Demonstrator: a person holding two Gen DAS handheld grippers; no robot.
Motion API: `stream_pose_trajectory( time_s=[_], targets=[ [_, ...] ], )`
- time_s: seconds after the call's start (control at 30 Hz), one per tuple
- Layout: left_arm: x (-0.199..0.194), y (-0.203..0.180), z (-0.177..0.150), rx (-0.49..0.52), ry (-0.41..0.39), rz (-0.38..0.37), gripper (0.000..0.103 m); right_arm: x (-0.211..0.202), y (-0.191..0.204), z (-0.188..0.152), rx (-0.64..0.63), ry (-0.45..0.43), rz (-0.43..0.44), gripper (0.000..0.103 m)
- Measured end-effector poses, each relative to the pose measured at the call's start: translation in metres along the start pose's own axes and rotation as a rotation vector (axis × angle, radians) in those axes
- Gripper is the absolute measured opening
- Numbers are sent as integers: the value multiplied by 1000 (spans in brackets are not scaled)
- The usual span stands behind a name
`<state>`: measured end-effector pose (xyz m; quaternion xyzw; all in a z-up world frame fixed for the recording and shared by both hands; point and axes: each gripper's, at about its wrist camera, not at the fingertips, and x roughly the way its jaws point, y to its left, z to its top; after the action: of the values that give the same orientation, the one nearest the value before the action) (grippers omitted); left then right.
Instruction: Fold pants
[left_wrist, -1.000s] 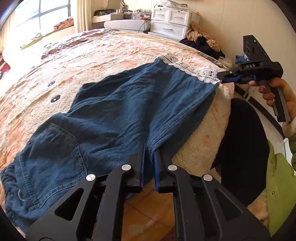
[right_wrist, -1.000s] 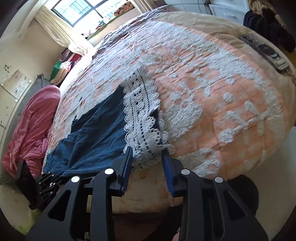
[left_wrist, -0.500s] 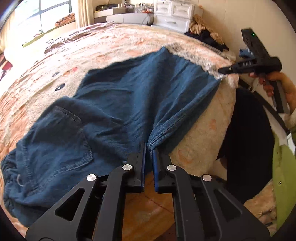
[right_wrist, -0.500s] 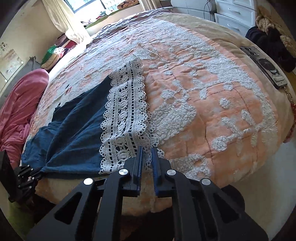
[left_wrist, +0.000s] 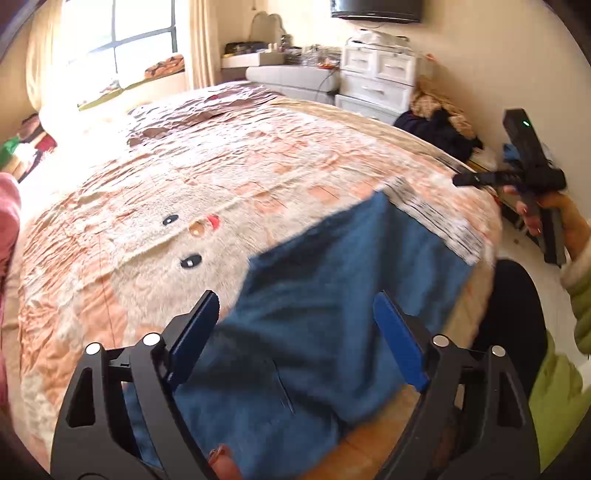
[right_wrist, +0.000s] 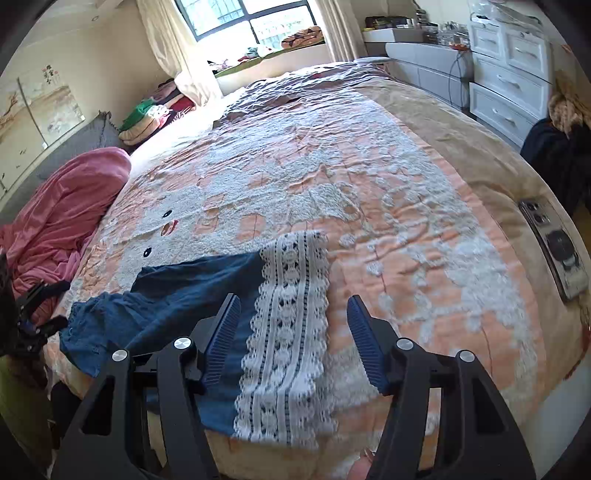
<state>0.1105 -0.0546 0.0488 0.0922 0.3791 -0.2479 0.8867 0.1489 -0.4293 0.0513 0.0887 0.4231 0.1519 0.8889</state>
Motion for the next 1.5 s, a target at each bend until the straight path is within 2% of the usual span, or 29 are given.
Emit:
stream_pose_trajectory(
  time_s=[0.13,0.2,0.27,0.37,0.43,0.47,0.5,0.53,0.57,0.7,0.8,0.87,0.93,1.07,1.2,1.23,1.3,1.37,1.4,1.43,1.47,1.5],
  targets=[
    [65,27,18,-78,123,-13,77,43,-5,28,-3,45,25,63],
    [89,39,17,-120,178,-18,59,63,-8,36,-7,73,22,63],
    [105,46,14,-162,202,-44,56,81,-11,40,-8,104,29,63],
    [120,48,12,-181,231,-40,54,102,-18,44,19,149,64,63],
    [128,51,11,-210,247,-57,37,113,-23,44,44,174,95,63],
    [132,53,10,-238,256,-76,20,120,-24,43,56,192,110,60],
    [136,57,9,-270,262,-101,11,124,-25,42,70,208,120,43],
    [138,60,9,-293,265,-114,9,128,-26,40,81,218,133,32],
    [139,63,9,-313,264,-127,8,129,-25,38,78,220,156,28],
    [129,80,14,-409,210,-154,6,110,-14,36,20,149,198,23],
    [119,91,26,-453,142,-159,6,93,-11,52,-11,69,219,23],
    [120,90,35,-427,122,-131,6,90,-7,66,-65,28,178,23],
    [131,88,38,-406,145,-92,6,101,-5,75,-106,38,121,23],
    [157,92,28,-421,193,-67,8,144,-16,72,-130,135,5,26],
    [158,92,26,-416,180,-56,12,156,-22,63,-120,136,-8,33],
    [154,93,26,-417,173,-58,14,151,-23,64,-107,129,0,40],
    [142,96,28,-428,154,-49,37,134,-25,64,-79,105,-16,53],
    [118,100,27,-444,107,-50,48,109,-28,61,-50,61,12,56],
    [106,102,26,-449,92,-34,59,95,-29,57,-36,40,19,62],
    [91,103,23,-452,73,-8,65,83,-30,52,-21,26,21,66],
    [77,105,19,-456,54,14,73,72,-30,47,-11,20,34,67],
    [65,106,14,-459,41,30,75,63,-30,40,-1,14,44,68]
  ],
)
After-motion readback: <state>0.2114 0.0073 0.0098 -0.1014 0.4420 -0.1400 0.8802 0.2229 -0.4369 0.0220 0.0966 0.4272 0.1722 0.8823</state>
